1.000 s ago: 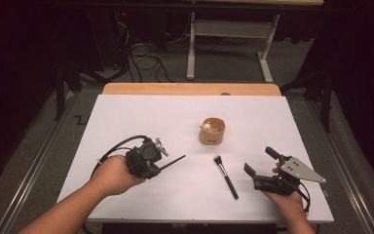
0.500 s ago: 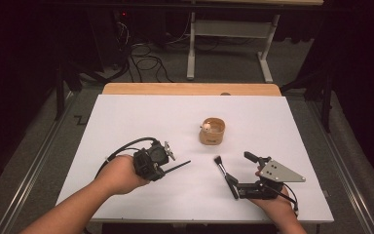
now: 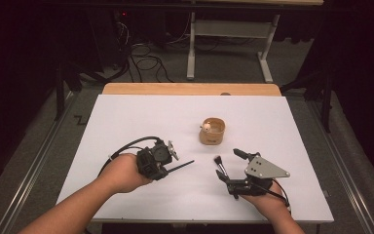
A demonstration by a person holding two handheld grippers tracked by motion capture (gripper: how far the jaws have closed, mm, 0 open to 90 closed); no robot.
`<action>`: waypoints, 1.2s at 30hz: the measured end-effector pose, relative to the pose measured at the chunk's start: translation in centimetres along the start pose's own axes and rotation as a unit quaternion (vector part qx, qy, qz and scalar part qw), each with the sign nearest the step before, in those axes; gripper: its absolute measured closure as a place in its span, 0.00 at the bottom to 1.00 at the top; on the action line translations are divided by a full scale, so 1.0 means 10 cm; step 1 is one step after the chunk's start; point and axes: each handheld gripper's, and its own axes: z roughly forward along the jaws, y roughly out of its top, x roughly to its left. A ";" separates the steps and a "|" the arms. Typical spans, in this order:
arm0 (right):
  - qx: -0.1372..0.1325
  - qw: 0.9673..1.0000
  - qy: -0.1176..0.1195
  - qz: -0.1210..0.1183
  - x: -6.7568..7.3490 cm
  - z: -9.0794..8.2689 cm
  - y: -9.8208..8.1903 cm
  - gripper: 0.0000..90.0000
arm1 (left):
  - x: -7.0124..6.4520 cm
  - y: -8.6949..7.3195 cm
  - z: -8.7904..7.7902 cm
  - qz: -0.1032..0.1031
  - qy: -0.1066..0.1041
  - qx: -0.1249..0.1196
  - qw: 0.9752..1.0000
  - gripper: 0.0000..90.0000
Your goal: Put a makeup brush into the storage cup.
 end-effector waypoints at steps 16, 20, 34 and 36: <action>0.005 0.999 0.000 -0.034 -0.01 0.23 0.32 0.19 | 0.05 0.00 -0.07 -0.006 0.001 -0.013 1.000 0.92; 0.020 0.999 0.007 -0.048 0.02 0.26 0.26 0.19 | 0.05 0.01 -0.08 -0.007 -0.003 -0.021 1.000 0.92; 0.051 0.994 0.041 -0.093 0.22 0.22 0.08 0.35 | -0.13 0.13 0.06 0.036 -0.007 0.007 0.999 0.92; 0.052 0.993 0.040 -0.097 0.25 0.22 0.07 0.36 | -0.14 0.14 0.06 0.038 -0.007 0.008 0.999 0.92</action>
